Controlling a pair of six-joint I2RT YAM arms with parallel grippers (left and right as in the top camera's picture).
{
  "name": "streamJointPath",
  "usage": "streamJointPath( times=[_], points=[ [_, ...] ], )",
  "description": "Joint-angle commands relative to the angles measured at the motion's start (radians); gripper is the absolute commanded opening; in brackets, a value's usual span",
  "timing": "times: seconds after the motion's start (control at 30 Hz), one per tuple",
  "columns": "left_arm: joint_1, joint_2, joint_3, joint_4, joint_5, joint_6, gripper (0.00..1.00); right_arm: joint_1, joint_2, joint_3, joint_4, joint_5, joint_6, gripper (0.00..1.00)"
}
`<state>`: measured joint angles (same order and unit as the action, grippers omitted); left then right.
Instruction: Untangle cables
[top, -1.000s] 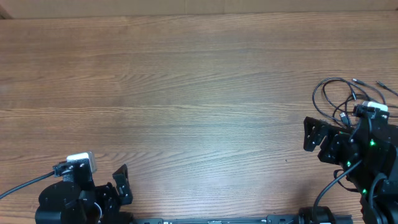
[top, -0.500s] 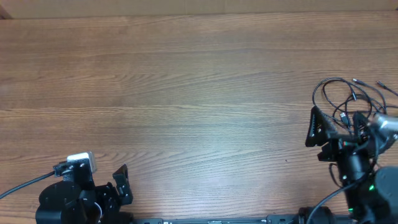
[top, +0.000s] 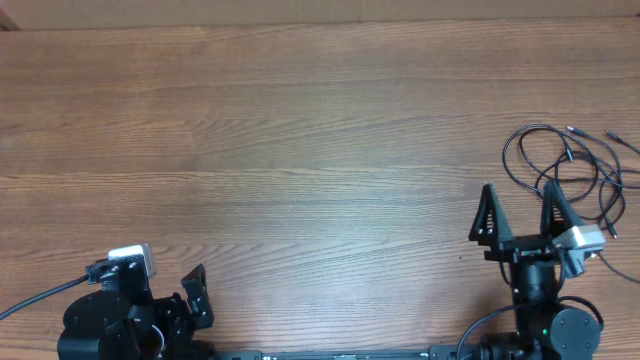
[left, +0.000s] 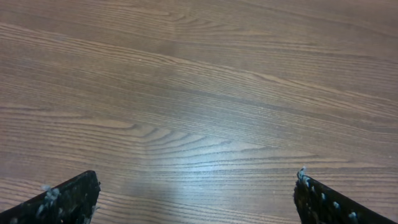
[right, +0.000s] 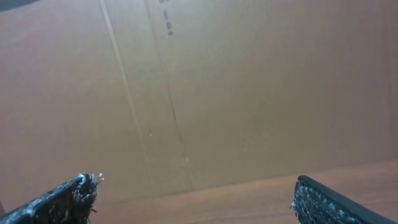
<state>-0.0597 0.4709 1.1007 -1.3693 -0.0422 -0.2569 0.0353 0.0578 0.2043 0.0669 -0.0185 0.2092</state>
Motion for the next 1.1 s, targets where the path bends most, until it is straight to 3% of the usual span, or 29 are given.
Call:
streamJointPath(
  times=[0.0, 0.33, 0.63, 1.07],
  points=[
    [-0.006, -0.007, 0.001, -0.001, -0.007, -0.013, 0.99, 0.007, -0.055, -0.075, 0.048, 0.007, -0.001, 1.00],
    [-0.006, -0.007, 0.001, -0.001, -0.007, -0.013, 1.00, 0.007, -0.055, -0.197, 0.128, 0.010, -0.081, 1.00],
    [-0.006, -0.007, 0.001, -0.002, -0.007, -0.013, 0.99, 0.008, -0.055, -0.196, -0.159, 0.009, -0.113, 1.00],
    [-0.006, -0.007, 0.001, -0.001, -0.007, -0.013, 1.00, 0.009, -0.055, -0.196, -0.151, 0.010, -0.109, 1.00]
  ],
)
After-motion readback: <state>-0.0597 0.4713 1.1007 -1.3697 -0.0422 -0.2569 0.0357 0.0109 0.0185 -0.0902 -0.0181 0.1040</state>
